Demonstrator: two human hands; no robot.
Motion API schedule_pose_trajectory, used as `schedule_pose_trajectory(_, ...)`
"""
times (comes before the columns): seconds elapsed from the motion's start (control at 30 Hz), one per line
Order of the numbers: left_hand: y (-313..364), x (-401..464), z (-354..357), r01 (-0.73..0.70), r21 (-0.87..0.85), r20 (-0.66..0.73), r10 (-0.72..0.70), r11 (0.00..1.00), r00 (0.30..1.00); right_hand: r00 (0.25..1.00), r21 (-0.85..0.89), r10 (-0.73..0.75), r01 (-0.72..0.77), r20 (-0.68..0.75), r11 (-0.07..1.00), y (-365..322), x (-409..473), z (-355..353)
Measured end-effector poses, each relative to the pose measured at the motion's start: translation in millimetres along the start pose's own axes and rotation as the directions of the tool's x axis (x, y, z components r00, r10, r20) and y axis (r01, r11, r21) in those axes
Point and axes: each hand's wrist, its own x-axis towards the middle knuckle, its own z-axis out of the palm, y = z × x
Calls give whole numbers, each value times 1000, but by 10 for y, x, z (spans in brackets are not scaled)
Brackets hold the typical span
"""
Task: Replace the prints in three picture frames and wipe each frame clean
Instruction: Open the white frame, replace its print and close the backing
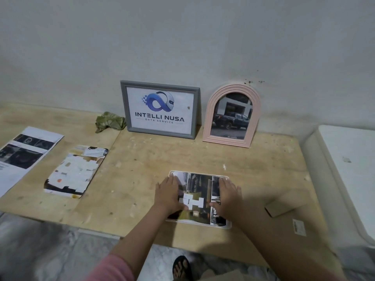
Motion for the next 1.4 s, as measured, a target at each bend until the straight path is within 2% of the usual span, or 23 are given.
schedule_pose_trajectory(0.17,34,38,-22,26,36,-27,-25,999,999,999,48,53,-52,-7,997,-73,-30,21)
schedule_pose_trajectory(0.37,11,136,-147,78,-42,-7,-79,996,997,999,149,43,-42,-3,988,-42,11,36)
schedule_pose_trajectory(0.7,30,204,-188,67,81,-49,-63,994,997,990,15,119,-121,74,993,-29,58,24)
schedule_pose_trajectory(0.93,23,185,-185,27,53,-69,-23,998,997,997,74,17,-12,-74,997,-60,-22,12)
schedule_pose_trajectory(1.03,12,185,-181,30,39,-77,-27,999,997,994,133,33,-19,-103,991,-110,-58,-31)
schedule_pose_trajectory(1.13,14,181,-176,28,38,-84,-25,999,996,977,218,62,-16,-206,976,-149,-68,-19)
schedule_pose_trajectory(1.2,17,176,-167,29,22,-88,-27,999,996,964,335,121,-35,-239,942,-220,-82,-56)
schedule_pose_trajectory(1.27,10,178,-157,31,10,-87,-30,999,996,939,510,271,-131,-211,850,-250,-62,-126)
schedule_pose_trajectory(1.33,0,194,-151,37,6,-82,-36,999,996,879,669,476,-338,-26,662,-232,-33,-218)
schedule_pose_trajectory(1.4,-13,216,-152,42,-4,-77,-42,999,996,824,662,555,-479,114,576,-189,-13,-255)
